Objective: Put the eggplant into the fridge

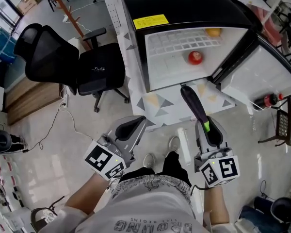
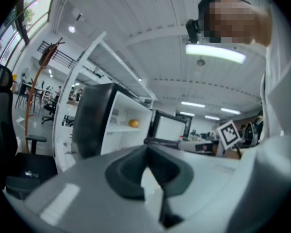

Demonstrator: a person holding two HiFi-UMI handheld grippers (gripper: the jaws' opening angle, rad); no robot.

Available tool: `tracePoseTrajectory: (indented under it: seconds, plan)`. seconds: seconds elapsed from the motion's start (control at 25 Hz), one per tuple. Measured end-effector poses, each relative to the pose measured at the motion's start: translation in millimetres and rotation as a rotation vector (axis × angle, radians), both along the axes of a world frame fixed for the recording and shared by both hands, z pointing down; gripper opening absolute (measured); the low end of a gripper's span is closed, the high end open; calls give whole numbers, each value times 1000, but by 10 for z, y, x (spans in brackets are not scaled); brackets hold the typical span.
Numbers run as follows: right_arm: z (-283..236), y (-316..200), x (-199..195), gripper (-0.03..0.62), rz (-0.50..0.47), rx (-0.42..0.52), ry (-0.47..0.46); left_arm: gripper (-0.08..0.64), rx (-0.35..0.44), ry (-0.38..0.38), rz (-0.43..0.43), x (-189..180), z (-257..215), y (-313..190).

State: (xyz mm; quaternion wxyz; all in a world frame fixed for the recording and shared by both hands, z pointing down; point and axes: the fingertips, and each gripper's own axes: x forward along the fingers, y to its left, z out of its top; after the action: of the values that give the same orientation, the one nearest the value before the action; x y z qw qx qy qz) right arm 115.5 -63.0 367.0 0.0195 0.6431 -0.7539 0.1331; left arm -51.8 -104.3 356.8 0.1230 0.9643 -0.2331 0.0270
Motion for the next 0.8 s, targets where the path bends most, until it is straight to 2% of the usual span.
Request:
tracePoseTrajectory:
  seconds: [0.4,0.8]
  plan:
    - [-106,-562,508,112,-48,32,-10,6,7,-24,-65,426,-81,-351]
    - [-286,-1211,833,112,-120,90,-14,6,13,-46,-145,729,-154,-676]
